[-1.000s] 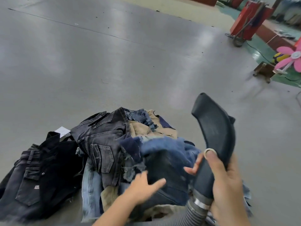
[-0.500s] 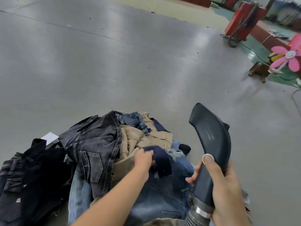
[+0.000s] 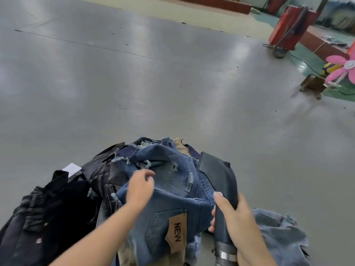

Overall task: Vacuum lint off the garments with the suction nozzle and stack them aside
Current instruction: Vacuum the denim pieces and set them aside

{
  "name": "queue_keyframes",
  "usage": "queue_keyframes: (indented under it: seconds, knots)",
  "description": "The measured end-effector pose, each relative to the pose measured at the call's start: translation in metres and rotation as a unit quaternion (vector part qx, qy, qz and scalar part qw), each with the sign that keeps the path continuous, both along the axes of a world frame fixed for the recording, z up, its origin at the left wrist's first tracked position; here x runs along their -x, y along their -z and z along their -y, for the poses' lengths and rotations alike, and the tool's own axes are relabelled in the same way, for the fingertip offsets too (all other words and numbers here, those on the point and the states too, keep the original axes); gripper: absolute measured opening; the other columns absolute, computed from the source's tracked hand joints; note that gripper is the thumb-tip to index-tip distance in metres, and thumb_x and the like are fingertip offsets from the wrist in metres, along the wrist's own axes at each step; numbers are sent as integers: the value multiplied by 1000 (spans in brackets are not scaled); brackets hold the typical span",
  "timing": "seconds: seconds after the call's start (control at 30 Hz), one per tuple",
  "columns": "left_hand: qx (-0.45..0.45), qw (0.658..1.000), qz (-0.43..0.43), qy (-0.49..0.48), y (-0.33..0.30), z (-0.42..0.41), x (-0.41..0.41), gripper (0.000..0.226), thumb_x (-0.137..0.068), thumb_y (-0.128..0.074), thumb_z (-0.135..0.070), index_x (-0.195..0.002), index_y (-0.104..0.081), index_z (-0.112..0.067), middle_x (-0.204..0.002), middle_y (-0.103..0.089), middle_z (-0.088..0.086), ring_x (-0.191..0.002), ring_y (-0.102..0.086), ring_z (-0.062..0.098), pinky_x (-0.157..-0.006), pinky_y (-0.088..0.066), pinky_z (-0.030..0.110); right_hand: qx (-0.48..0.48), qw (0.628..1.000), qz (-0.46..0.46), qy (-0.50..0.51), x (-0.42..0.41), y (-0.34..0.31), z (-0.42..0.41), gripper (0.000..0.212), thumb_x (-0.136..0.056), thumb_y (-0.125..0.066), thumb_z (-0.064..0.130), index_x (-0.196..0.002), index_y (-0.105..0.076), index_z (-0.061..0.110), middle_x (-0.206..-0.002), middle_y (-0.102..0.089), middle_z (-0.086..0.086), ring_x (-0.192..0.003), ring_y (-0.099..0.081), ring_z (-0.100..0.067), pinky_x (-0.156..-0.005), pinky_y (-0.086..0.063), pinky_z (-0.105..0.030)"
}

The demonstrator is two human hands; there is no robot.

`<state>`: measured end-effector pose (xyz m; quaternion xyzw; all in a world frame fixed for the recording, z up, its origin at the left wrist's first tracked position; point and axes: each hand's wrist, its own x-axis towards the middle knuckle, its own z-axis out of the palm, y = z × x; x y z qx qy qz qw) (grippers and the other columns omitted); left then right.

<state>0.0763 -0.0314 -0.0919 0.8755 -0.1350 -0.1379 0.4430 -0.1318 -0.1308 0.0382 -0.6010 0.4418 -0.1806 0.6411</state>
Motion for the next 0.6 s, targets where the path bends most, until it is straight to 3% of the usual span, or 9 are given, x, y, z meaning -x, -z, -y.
queue_keyframes:
  seconds: [0.07, 0.1, 0.17, 0.23, 0.3, 0.4, 0.47, 0.53, 0.6]
  knots:
    - [-58, 994, 21, 92, 23, 21, 29, 21, -88, -59, -24, -109, -61, -23, -111, -60, -1, -111, -57, 22, -88, -39, 28, -2, 1000, -1, 15, -1, 3, 4, 17, -87, -64, 25, -98, -55, 15, -57, -59, -7, -46, -58, -23, -48, -52, -35]
    - [-127, 978, 64, 152, 32, 34, 39, 40, -87, -59, -40, -122, -55, -22, -123, -55, -3, -118, -52, 20, -94, -37, 32, -1, 1000, 0, 22, 0, 2, 7, 17, -87, -65, 24, -98, -55, 15, -56, -59, -7, -46, -57, -23, -48, -51, -35]
    - [-307, 901, 121, 282, 44, 49, 52, 69, -83, -53, -59, -137, -38, -21, -132, -48, -2, -124, -45, 23, -99, -30, 39, -3, 999, 0, 37, 1, 1, 12, 17, -87, -65, 23, -98, -55, 14, -55, -58, -9, -45, -56, -24, -45, -51, -33]
    - [-366, 832, 199, 367, 38, 49, 49, 50, -89, -49, -43, -131, -39, -19, -124, -58, 3, -114, -53, 27, -94, -28, 39, -5, 999, -3, 48, 5, -1, 18, 18, -87, -65, 23, -97, -54, 13, -59, -58, -13, -45, -56, -26, -43, -50, -32]
    - [-273, 833, 262, 405, 21, 37, 31, 30, -86, -45, -27, -116, -46, -23, -106, -68, 1, -95, -60, 29, -85, -33, 35, 2, 999, -12, 48, 9, -3, 23, 18, -88, -64, 24, -96, -54, 12, -62, -59, -15, -45, -57, -25, -43, -51, -31]
    - [-135, 827, 394, 378, -25, -6, -17, 34, -67, -50, -29, -97, -63, -33, -69, -69, -7, -56, -60, 21, -61, -40, 20, 11, 999, -3, 43, 11, -8, 25, 16, -88, -63, 26, -97, -55, 15, -63, -59, -13, -47, -58, -24, -47, -52, -34]
    - [-181, 823, 373, 389, -43, -46, -47, 35, -65, -50, -27, -95, -66, -37, -74, -70, -13, -60, -63, 12, -64, -38, 22, 16, 999, 2, 31, 11, -9, 21, 14, -88, -63, 27, -97, -55, 20, -59, -60, -7, -48, -58, -22, -48, -53, -34]
    - [-326, 815, 278, 390, -48, -71, -60, 46, -75, -48, -27, -116, -60, -42, -106, -63, -14, -100, -59, 9, -80, -35, 32, 19, 1000, 4, 9, 8, -8, 14, 13, -89, -62, 26, -98, -54, 22, -55, -59, -1, -48, -59, -20, -49, -54, -33]
    - [-349, 838, 181, 379, -31, -76, -48, 46, -85, -42, -32, -128, -54, -42, -123, -49, -12, -118, -44, 11, -97, -33, 33, 15, 1000, 0, -16, 2, -7, 6, 13, -89, -62, 27, -100, -54, 24, -55, -59, -1, -49, -59, -20, -51, -56, -35]
